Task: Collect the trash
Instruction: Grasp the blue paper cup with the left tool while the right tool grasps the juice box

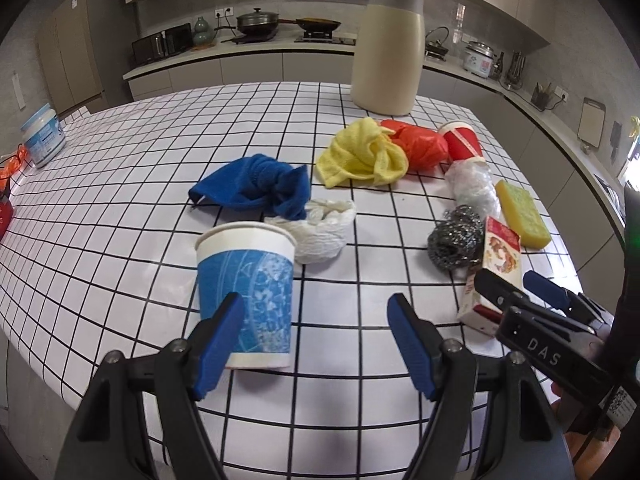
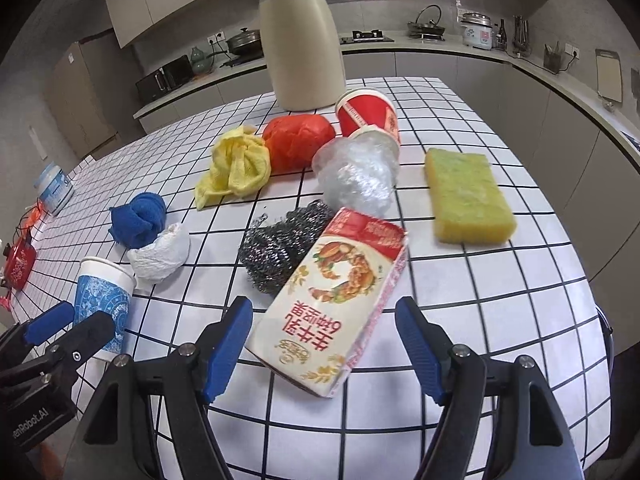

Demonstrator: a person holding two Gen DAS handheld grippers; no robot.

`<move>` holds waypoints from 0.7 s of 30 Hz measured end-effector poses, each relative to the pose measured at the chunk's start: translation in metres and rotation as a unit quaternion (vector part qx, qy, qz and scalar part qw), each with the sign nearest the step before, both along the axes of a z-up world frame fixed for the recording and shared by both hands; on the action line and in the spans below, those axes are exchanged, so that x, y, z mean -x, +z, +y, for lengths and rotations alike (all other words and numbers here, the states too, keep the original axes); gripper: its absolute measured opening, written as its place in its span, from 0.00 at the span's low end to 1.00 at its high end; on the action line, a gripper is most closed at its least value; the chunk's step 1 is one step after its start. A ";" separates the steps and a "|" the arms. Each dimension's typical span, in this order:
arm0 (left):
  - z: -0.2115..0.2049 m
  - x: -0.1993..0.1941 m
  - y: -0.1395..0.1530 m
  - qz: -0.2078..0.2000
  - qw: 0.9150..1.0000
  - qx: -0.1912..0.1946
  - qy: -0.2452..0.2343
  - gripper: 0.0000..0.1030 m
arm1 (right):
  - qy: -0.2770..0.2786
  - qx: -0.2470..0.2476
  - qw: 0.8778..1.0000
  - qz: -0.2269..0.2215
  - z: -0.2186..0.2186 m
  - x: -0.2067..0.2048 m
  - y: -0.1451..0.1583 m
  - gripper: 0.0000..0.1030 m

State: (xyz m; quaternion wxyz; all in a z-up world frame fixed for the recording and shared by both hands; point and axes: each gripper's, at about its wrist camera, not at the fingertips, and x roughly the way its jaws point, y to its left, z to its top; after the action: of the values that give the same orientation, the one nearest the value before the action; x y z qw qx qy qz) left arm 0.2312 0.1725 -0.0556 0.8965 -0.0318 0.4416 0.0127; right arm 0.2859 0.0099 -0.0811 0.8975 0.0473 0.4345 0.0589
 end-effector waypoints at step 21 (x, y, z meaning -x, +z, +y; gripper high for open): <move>0.019 -0.003 0.001 -0.012 0.999 -0.012 0.035 0.76 | -0.037 0.019 0.999 0.018 -0.030 -0.001 -0.009 0.74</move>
State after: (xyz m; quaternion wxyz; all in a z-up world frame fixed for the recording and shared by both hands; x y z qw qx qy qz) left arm 0.2337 0.1919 -0.0544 0.9009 -0.0362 0.4296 0.0491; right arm 0.2866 -0.0199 -0.0905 0.8919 0.0476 0.4493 0.0169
